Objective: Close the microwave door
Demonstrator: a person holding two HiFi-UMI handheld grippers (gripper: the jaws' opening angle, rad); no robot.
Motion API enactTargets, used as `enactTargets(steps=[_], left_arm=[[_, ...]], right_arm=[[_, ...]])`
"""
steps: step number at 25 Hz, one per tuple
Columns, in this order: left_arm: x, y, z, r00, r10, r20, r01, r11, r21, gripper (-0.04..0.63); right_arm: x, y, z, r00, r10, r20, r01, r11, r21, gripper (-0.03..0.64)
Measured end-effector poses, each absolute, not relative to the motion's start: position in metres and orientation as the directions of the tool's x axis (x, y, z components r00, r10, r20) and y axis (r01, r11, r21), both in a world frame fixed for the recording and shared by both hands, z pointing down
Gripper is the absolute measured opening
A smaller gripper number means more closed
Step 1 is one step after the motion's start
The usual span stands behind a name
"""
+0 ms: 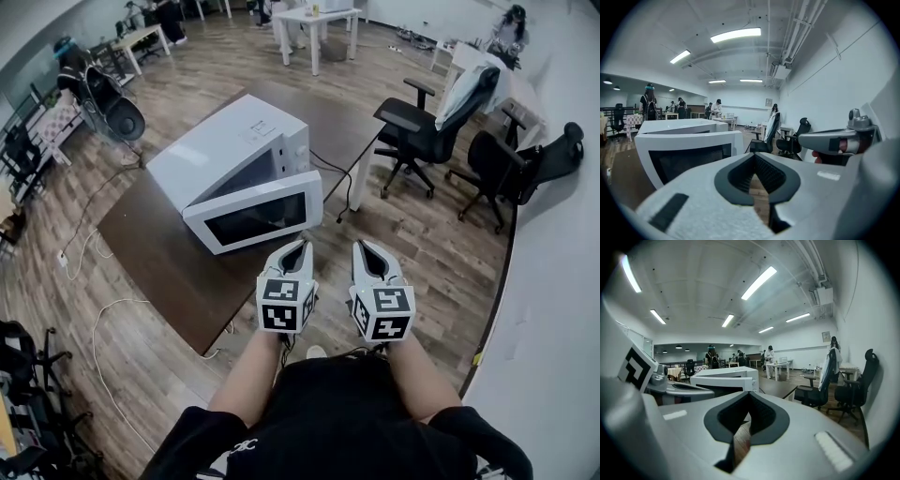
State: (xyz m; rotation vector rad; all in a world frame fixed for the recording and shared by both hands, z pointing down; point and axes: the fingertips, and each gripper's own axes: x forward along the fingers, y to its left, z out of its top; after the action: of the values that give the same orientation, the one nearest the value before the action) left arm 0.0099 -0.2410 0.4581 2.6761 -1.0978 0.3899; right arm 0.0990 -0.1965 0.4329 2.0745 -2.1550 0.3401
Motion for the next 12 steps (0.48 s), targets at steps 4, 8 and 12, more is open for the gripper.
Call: enactTargets(steps=[4,8,12], left_arm=[[0.016,-0.262,0.47,0.678,-0.654,0.336,-0.715,-0.692,0.097,0.051],[0.022,-0.284,0.481,0.672,-0.652,0.351,-0.719,-0.689,0.096,0.095],[0.028,-0.309,0.491,0.663,-0.653,0.365,-0.725,-0.683,0.096,0.107]], right_arm=[[0.104,-0.213,0.438,-0.04,-0.963,0.265,-0.997,0.021,-0.074,0.009],[0.108,-0.23,0.44,-0.039,-0.962,0.271,-0.997,0.019,-0.074,0.009],[0.112,-0.249,0.444,-0.046,-0.96,0.275,-0.997,0.027,-0.073,0.009]])
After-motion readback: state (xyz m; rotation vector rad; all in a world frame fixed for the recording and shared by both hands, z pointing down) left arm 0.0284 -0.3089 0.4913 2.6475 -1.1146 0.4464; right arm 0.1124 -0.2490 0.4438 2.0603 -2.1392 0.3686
